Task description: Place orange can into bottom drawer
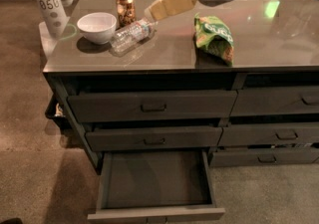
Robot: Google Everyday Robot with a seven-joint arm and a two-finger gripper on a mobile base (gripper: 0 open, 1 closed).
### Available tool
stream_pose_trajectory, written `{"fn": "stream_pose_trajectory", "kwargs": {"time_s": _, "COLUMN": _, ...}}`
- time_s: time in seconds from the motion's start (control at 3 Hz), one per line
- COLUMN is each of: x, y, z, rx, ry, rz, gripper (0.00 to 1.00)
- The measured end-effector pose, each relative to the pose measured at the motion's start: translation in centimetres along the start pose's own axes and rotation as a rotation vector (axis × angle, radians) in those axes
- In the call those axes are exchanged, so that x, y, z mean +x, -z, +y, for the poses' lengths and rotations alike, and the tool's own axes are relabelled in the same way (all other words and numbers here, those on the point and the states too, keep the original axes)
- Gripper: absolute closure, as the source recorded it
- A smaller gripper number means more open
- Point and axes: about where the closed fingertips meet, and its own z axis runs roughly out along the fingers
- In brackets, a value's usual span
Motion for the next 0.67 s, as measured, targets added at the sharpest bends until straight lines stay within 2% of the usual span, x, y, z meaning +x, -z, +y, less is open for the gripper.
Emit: {"fn": "stream_pose_trajectory", "kwargs": {"time_s": 0.67, "x": -5.5, "y": -9.1, "z": -1.7, "rx": 0.062, "ry": -0.010, "rz": -0.113, "gripper": 0.00}}
